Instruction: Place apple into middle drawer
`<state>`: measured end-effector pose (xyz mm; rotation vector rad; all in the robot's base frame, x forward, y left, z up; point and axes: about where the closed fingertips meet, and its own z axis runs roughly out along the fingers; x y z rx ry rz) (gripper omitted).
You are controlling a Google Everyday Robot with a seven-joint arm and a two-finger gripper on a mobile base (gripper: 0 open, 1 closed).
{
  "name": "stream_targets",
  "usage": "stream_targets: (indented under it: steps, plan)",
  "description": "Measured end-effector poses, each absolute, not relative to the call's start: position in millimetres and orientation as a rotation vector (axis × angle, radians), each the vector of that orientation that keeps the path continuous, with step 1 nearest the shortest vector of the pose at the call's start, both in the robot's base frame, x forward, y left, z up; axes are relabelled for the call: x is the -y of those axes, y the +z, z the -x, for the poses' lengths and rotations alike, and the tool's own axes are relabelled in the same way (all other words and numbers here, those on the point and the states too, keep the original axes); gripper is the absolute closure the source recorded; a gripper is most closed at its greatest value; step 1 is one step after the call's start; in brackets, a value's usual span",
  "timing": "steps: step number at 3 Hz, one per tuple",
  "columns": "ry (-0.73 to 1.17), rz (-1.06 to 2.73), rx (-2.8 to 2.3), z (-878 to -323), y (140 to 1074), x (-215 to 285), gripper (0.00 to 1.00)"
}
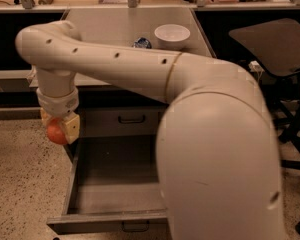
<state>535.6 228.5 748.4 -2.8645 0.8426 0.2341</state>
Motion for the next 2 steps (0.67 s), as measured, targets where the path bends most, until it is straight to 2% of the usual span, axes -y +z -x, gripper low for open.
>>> stream_targets:
  steps: [1,2]
  plan:
    - [0.028,3.255,-0.616,-522.0,702.6,-207.0,1.0]
    - [-0.068,3.306,-0.58,-528.1,698.4,-204.0,1.0]
